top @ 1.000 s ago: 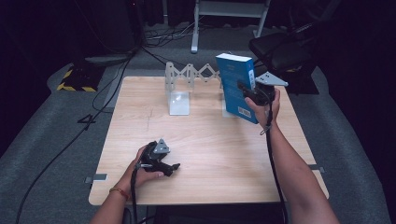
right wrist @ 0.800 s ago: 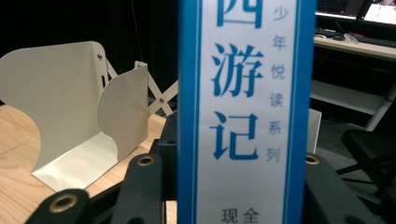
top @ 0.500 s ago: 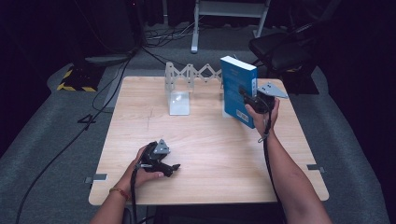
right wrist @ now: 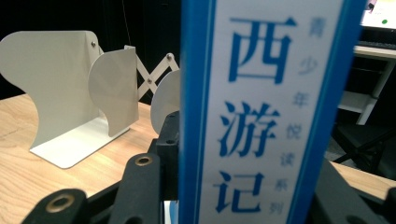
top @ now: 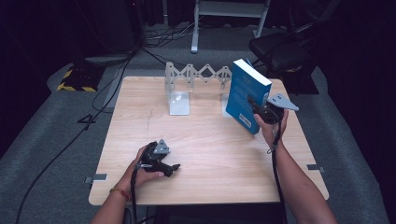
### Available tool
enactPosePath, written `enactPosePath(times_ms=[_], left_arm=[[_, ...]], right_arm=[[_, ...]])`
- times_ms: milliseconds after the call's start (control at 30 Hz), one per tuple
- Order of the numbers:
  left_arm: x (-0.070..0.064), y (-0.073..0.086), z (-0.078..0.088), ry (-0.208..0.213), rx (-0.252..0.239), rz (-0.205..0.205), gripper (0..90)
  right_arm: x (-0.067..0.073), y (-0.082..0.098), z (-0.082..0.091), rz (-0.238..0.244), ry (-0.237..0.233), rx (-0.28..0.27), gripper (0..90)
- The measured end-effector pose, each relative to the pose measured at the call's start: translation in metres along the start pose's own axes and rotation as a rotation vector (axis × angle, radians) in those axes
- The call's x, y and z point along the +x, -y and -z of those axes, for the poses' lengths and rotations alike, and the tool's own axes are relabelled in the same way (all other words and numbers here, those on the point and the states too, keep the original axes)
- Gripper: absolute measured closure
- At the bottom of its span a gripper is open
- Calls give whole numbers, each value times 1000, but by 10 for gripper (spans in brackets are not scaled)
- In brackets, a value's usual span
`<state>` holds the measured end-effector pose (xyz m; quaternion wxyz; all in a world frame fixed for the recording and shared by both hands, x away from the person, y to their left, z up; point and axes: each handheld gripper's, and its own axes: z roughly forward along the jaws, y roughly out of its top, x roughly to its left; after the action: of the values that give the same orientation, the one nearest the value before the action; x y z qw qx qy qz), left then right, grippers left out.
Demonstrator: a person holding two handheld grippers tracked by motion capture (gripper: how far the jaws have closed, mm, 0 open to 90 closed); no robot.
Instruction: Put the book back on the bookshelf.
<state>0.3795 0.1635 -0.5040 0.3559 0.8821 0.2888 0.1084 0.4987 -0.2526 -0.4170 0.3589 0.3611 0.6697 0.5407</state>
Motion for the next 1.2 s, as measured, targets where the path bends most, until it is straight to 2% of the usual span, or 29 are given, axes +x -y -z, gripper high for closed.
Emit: enactPosePath(times_ms=[133,200,533,700,800,933,967,1000,1100,1200], left_arm=[[0,0,0,0,0,0,157],[0,0,0,0,0,1,157],[0,0,0,-1,-1,3,156],[0,0,0,-2,-1,3,156],[0,0,0,-2,-1,3,156],[0,0,0,-2,-1,3,156],[0,0,0,-2,-1,3,156],[0,0,0,-2,-1,4,156],[0,0,0,-2,-1,4,156],[0,0,0,-2,-1,4,156]], right_arm=[[0,5,6,18,-8,14,600],[-3,10,10,10,-15,33,595],[-7,14,14,3,-38,31,590],[-11,22,18,15,-47,86,496],[-14,27,23,11,-66,102,481],[-15,39,29,37,-95,153,491],[-15,43,29,44,-104,166,510],[-14,50,29,39,-131,190,566],[-13,54,30,38,-123,183,585],[-13,53,26,9,-122,186,610]])
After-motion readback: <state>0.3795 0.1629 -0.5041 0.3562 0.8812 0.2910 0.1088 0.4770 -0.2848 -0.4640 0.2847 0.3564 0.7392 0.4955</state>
